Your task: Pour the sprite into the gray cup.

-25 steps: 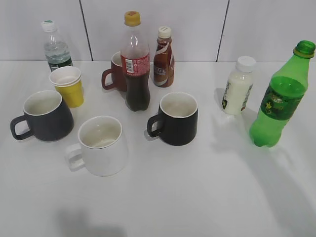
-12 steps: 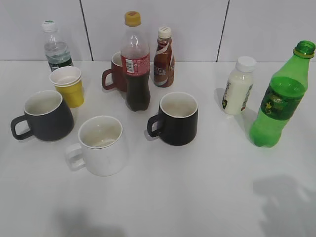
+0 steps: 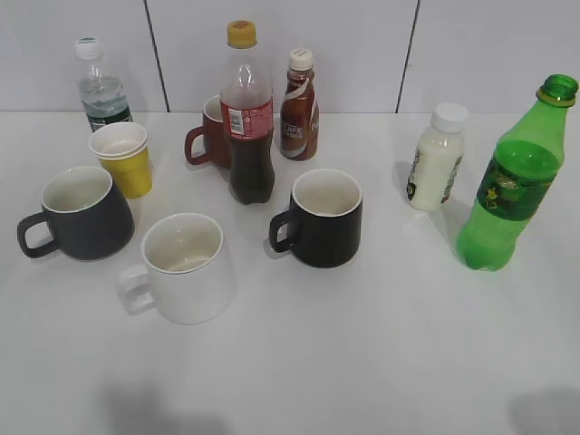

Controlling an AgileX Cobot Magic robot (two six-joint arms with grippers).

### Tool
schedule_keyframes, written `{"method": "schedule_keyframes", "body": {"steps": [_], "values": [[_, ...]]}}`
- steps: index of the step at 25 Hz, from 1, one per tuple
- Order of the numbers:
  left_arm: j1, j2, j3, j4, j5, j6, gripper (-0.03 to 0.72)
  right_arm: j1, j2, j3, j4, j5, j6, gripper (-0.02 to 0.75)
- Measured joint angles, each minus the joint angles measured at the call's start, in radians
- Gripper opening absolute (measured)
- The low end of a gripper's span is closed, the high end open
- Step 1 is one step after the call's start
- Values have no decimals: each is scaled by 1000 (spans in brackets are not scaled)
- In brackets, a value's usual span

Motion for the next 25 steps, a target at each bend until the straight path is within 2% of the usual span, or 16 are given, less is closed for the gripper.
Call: {"method": "schedule_keyframes", "body": {"steps": [8, 10, 13, 16, 20, 25], "values": [[-8, -1, 5, -12, -13, 3, 356, 0, 0, 3, 0, -9, 2, 593], [-31, -1, 5, -12, -14, 3, 344, -7, 0, 3, 0, -9, 3, 593], [-92, -5, 5, -12, -15, 4, 324, -53, 0, 3, 0, -9, 3, 592], [-115, -30, 5, -12, -15, 4, 305, -128, -13, 3, 0, -11, 3, 592], [-98, -118, 5, -11, -18, 4, 284, -204, -97, 2, 0, -11, 5, 592], [-50, -143, 5, -15, -16, 4, 280, -208, -105, 2, 3, -12, 12, 592]]}}
